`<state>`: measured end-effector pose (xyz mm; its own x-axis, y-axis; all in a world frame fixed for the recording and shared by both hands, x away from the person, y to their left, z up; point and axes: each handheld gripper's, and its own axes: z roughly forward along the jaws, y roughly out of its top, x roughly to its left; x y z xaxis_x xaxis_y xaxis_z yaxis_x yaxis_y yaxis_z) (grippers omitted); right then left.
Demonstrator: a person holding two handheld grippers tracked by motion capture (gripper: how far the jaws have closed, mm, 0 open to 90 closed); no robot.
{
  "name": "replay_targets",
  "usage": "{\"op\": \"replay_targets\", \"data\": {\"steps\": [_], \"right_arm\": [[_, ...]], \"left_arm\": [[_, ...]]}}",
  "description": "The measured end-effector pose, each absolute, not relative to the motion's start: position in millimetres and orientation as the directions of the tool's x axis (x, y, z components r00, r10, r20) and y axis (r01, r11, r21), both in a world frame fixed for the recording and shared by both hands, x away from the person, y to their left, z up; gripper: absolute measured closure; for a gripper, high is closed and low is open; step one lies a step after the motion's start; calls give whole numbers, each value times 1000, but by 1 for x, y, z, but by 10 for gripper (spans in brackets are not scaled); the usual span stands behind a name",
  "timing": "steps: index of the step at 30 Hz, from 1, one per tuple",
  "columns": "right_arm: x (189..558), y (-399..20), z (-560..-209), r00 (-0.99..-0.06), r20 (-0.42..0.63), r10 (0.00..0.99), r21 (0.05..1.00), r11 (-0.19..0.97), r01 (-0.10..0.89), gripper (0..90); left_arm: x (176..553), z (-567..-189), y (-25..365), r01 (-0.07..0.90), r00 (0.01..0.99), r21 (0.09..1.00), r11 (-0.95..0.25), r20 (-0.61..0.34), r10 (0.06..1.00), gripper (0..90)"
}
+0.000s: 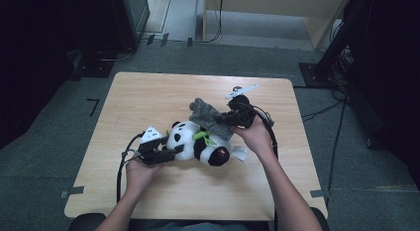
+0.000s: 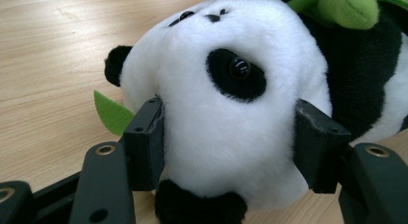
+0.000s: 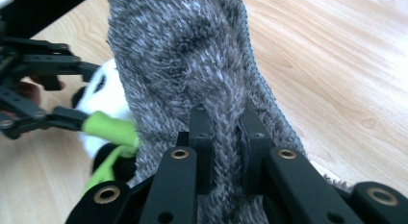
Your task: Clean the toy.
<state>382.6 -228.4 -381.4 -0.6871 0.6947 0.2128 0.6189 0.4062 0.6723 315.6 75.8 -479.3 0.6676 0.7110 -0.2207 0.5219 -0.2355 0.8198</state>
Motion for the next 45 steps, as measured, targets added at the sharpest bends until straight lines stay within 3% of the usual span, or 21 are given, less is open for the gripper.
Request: {"op": "replay_targets", "data": {"steps": [14,25,45], "right_arm": [[329,-233,-352,-751,181,635,737,418,531,801],[294,-235,-370,-762,203,616,745,408,528,800],[291,-262,-400,-709,169,685,740,387,550,793]], "left_arm": [[317,-475,74,538,661,806,-248,-221,717,373],[316,-475,73,539,663,800,-262,-212,718,375],[316,-476,76,528,682,804,-273,-209,701,376]]}}
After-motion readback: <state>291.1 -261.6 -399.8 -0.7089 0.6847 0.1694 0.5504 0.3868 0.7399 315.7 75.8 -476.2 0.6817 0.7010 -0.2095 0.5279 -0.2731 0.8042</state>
